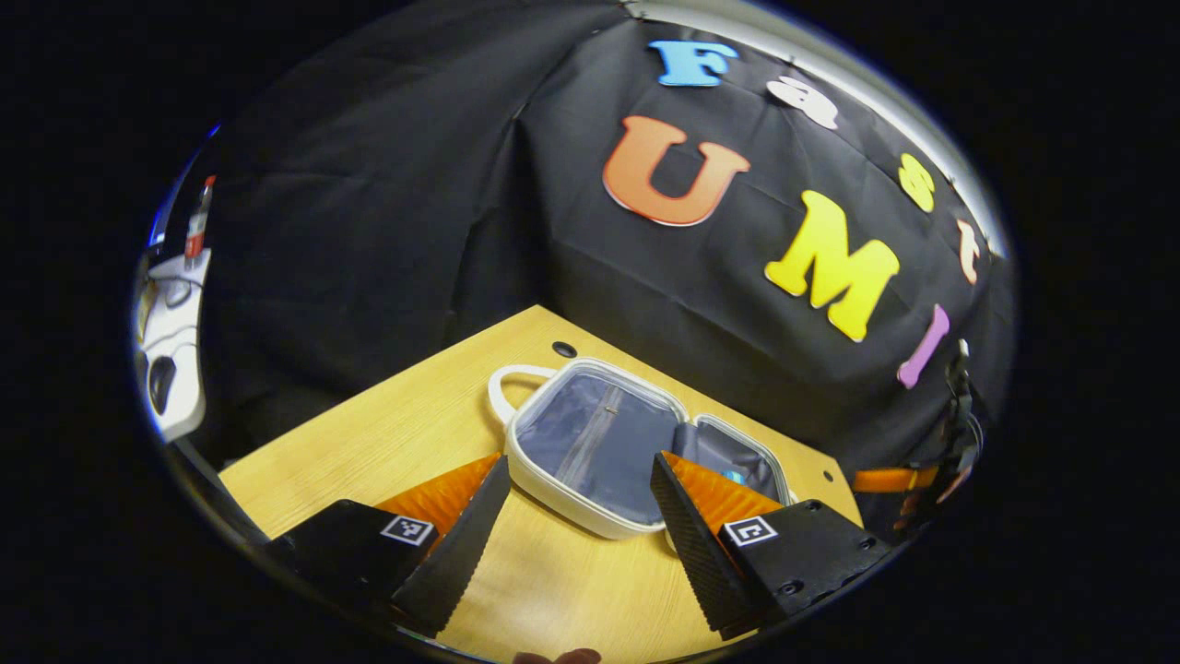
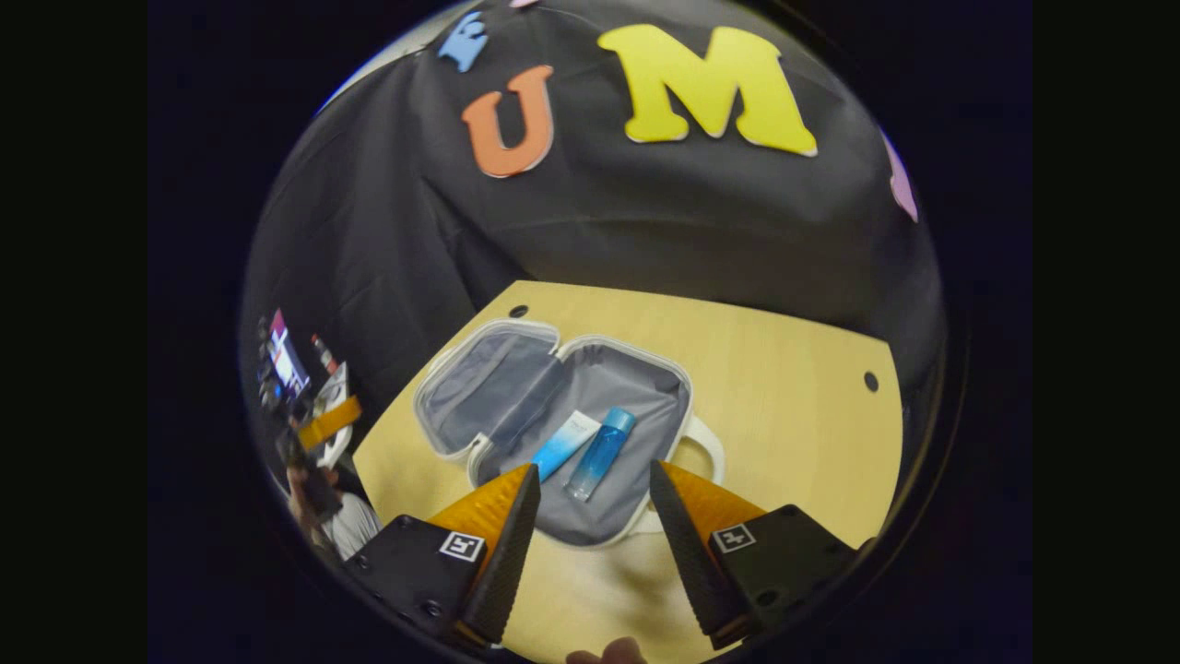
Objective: First open the suitcase, pack the skin care products into it, and then close the suitcase.
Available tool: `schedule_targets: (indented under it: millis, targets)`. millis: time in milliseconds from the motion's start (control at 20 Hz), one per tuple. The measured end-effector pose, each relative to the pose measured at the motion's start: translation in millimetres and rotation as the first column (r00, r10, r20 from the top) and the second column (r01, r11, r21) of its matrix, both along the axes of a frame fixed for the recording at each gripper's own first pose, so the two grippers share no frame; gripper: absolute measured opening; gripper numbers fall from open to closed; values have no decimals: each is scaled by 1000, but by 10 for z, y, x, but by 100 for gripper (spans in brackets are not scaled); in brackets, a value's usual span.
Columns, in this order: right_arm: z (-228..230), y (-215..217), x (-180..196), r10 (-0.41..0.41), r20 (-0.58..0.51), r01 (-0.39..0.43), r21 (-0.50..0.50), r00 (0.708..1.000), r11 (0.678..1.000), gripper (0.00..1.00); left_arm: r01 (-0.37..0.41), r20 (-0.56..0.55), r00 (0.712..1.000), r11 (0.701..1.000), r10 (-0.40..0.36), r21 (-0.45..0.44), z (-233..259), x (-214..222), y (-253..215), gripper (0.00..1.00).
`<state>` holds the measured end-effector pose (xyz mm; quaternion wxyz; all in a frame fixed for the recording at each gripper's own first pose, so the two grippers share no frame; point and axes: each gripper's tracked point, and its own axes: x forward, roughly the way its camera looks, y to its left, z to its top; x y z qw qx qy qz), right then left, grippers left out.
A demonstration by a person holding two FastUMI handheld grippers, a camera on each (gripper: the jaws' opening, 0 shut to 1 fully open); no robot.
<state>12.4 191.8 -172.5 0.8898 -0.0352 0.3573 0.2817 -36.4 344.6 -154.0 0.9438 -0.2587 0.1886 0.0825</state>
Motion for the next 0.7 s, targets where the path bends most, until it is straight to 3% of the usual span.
schedule_targets:
  millis: [200,400,550,700]
  targets:
    - [-44,-233,-358,35,8,-34,-62,999,997,71,-32,44,998,981,41,-193,-339,510,484,98]
    - [-93,-437,-397,-39,-29,36,-82,999,996,71,-44,61,996,940,69,-338,-671,892,736,96]
    - [-93,-590,-335,-103,-32,100,-91,994,991,71,-46,54,996,920,72,-389,-805,1117,863,96]
    - [-20,-622,-335,-130,-26,127,-83,991,988,71,-11,16,1000,919,19,-393,-932,1236,811,95]
